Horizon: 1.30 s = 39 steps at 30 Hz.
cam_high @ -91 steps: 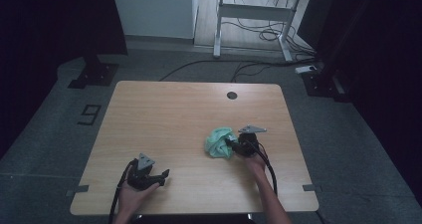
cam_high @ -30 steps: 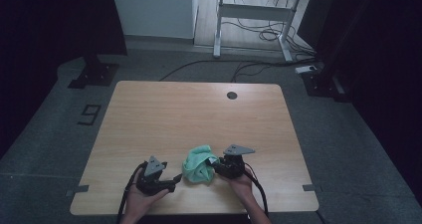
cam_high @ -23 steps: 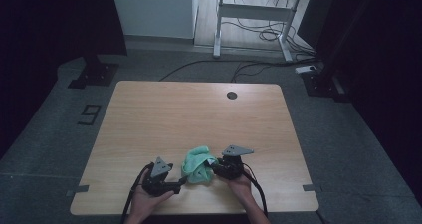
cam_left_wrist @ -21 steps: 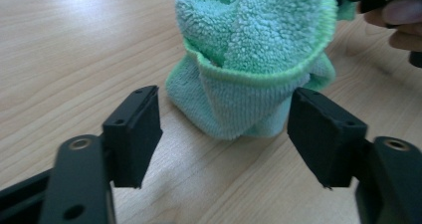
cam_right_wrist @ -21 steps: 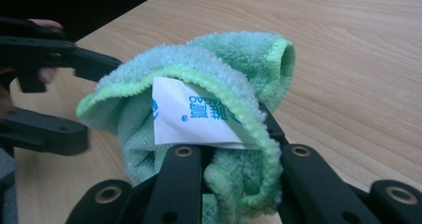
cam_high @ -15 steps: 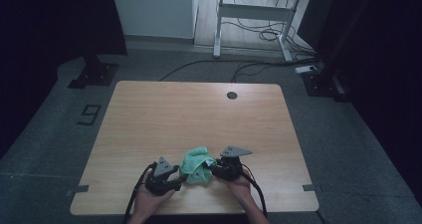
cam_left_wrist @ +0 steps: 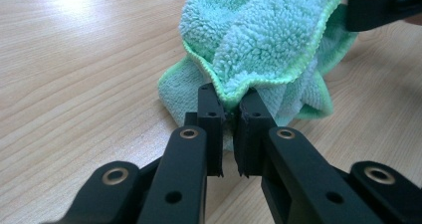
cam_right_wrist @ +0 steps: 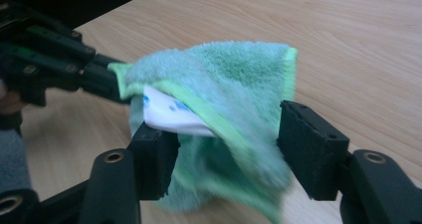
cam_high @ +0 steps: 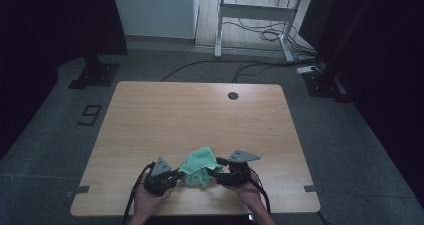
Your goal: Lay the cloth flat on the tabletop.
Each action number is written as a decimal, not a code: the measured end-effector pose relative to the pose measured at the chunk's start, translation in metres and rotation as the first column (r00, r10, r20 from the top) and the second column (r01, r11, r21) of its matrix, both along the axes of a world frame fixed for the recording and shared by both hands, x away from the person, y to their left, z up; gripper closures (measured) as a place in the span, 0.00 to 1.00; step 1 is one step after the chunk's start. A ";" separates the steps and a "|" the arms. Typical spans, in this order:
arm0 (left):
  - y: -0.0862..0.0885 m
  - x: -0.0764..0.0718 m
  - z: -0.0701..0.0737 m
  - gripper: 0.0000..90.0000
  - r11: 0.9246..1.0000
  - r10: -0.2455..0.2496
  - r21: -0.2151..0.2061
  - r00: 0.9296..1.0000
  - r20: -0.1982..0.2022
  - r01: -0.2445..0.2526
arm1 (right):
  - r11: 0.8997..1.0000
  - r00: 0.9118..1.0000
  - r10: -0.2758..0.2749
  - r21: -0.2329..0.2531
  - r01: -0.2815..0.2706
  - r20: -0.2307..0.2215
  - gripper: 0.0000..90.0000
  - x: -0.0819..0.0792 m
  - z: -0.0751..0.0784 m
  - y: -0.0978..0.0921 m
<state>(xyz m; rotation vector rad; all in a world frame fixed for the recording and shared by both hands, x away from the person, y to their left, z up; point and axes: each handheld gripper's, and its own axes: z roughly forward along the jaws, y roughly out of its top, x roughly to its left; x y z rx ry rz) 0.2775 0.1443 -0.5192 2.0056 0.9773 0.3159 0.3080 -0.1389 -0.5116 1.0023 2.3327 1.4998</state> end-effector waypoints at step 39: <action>0.002 -0.014 0.058 0.93 0.998 -0.031 -0.055 0.992 0.119 0.037 | 0.999 0.981 0.046 -0.005 -0.046 0.188 0.96 -0.027 0.058 -0.029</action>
